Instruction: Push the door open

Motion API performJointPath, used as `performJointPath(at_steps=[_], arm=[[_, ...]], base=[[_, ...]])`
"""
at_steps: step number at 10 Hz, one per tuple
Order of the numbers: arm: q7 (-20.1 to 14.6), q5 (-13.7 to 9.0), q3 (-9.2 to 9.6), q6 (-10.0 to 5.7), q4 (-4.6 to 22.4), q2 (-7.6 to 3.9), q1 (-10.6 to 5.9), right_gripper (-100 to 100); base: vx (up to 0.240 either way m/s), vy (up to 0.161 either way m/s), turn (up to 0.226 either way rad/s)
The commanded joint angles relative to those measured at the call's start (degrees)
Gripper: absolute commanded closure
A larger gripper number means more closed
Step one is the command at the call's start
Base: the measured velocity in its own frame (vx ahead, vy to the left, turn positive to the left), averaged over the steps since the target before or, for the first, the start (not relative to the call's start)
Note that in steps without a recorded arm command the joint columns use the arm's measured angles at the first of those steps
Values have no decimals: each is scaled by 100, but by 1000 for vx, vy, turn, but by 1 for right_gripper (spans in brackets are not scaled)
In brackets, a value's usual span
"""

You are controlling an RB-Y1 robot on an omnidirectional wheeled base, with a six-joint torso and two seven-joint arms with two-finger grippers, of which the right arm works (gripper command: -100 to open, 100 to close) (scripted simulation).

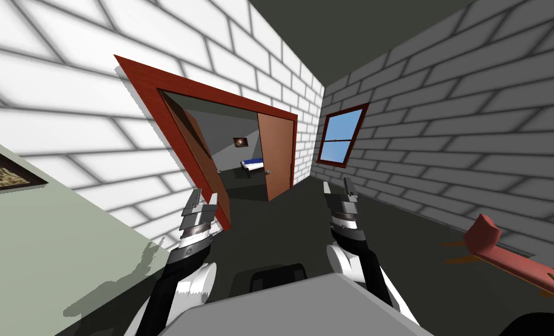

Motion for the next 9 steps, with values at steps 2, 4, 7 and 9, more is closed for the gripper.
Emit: performJointPath(at_steps=[2,4,7,9], arm=[[0,32,27,-24,292,-127,-112,-100],[0,64,54,-48,581,-229,-222,-100],[0,104,88,-79,953,-340,-364,-100],[0,134,114,-102,1225,-404,-468,-100]], base=[[116,-29,54],[170,-12,55],[154,-12,48],[132,-12,52]])
